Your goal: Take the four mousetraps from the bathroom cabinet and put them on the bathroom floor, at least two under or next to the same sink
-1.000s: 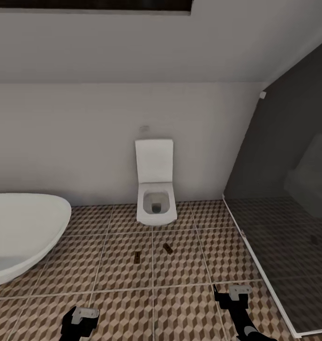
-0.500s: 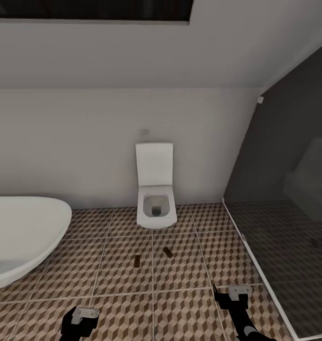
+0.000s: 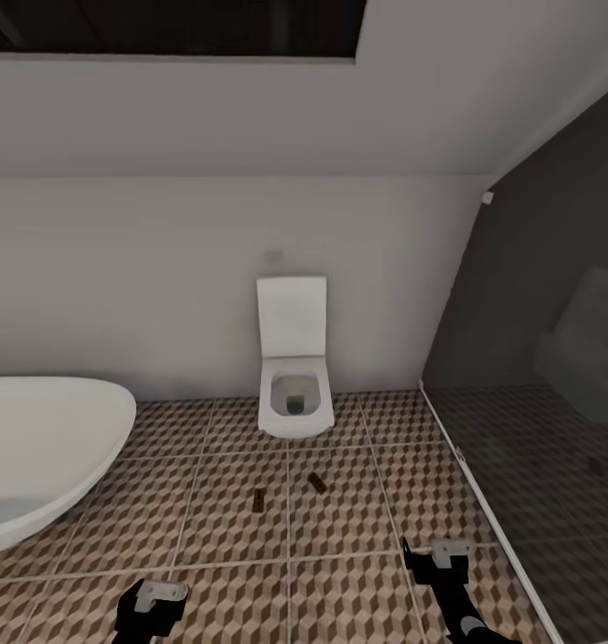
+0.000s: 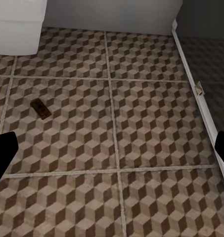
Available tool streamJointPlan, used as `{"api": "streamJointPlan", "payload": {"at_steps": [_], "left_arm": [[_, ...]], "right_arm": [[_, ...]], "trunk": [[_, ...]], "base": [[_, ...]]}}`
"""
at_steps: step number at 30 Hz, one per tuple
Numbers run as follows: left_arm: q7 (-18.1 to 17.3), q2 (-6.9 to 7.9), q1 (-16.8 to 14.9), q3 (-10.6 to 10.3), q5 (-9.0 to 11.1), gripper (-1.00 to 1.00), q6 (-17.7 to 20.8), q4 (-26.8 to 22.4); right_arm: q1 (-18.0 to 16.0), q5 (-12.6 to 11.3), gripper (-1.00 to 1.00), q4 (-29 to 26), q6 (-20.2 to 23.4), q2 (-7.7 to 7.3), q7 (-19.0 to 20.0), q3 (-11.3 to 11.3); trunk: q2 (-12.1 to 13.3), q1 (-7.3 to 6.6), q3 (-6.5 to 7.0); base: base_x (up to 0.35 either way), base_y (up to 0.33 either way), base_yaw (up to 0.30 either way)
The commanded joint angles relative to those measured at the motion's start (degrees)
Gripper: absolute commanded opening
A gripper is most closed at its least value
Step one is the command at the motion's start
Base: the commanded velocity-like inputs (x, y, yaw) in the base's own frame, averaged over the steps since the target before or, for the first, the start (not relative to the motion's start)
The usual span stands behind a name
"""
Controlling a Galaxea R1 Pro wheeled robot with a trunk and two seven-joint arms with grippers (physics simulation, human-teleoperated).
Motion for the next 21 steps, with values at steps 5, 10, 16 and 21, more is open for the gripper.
{"api": "streamJointPlan", "payload": {"at_steps": [5, 10, 16, 21], "left_arm": [[0.1, -0.03, -0.1, -0.5, 0.3, 1.00, -0.3, 0.2], [0.1, -0.03, -0.1, -0.5, 0.3, 1.00, -0.3, 0.2], [0.1, -0.03, -0.1, -0.5, 0.3, 1.00, -0.3, 0.2], [0.1, -0.03, -0.1, -0.5, 0.3, 1.00, -0.3, 0.2]], "right_arm": [[0.0, -0.5, 1.00, 0.0, -0.1, 0.00, -0.1, 0.5], [0.0, -0.5, 1.00, 0.0, -0.1, 0.00, -0.1, 0.5], [0.0, -0.5, 1.00, 0.0, -0.1, 0.00, -0.1, 0.5], [0.0, -0.5, 1.00, 0.0, -0.1, 0.00, -0.2, 0.5]], "trunk": [[-0.1, 0.03, 0.36], [-0.1, 0.03, 0.83], [-0.1, 0.03, 1.39], [-0.1, 0.03, 1.81]], "base": [[0.000, 0.000, 0.000], [0.000, 0.000, 0.000], [0.000, 0.000, 0.000], [0.000, 0.000, 0.000]]}}
